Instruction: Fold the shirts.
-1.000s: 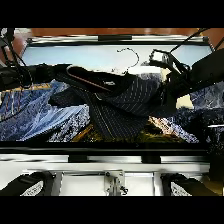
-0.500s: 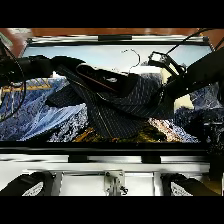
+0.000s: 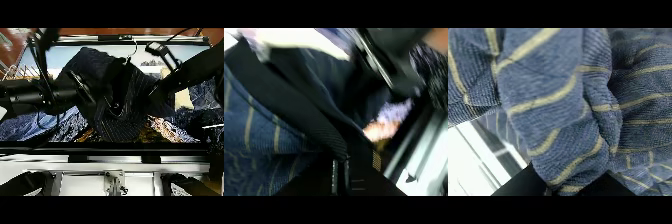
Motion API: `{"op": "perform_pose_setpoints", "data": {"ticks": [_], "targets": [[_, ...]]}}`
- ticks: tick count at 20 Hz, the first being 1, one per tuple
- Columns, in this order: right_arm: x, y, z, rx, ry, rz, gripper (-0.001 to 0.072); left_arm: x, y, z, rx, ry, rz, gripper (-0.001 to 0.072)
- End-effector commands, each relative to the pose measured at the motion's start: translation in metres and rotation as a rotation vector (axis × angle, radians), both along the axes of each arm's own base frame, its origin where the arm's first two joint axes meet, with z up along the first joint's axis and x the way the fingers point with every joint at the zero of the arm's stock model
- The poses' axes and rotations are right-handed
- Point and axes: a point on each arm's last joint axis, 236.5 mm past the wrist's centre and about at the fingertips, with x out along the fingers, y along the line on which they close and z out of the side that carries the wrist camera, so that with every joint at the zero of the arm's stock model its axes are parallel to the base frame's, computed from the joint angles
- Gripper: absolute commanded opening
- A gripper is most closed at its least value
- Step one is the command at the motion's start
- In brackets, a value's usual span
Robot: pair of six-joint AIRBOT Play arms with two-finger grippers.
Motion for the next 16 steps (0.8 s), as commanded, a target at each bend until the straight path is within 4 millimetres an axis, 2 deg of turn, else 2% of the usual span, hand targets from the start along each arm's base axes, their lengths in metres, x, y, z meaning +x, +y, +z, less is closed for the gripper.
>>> {"op": "perform_pose_setpoints", "data": {"ticks": [1,3,6,7,8,9,10,13,16], "targets": [[0.013,-0.002,0.041,0.065,-0.067,-0.108,0.0109,-0.023,0.01,-0.038,0.18,0.052,-0.064,0.0068],[0.01,-0.001,0.055,0.08,-0.077,-0.12,0.0109,-0.008,0.03,-0.052,0.266,0.048,0.004,0.0068],[-0.002,0.008,0.074,0.138,-0.096,-0.101,0.0109,0.021,0.053,-0.055,0.312,0.013,0.117,0.0071],[-0.005,0.009,0.081,0.151,-0.117,-0.101,0.0109,0.029,0.059,-0.053,0.31,0.001,0.144,0.0115],[-0.005,0.009,0.088,0.163,-0.142,-0.111,0.0109,0.037,0.063,-0.048,0.293,-0.011,0.167,0.0267],[-0.004,0.009,0.098,0.185,-0.171,-0.133,0.0109,0.045,0.064,-0.038,0.26,-0.038,0.191,0.0448],[-0.002,0.009,0.109,0.208,-0.217,-0.147,0.0109,0.051,0.063,-0.025,0.221,-0.073,0.209,0.0519],[0.001,0.01,0.14,0.266,-0.333,-0.17,0.0108,0.063,0.058,0.036,0.068,-0.216,0.25,0.0526],[0.003,0.007,0.169,0.31,-0.448,-0.194,0.0108,0.063,0.061,0.091,-0.026,-0.347,0.264,0.0526]]}}
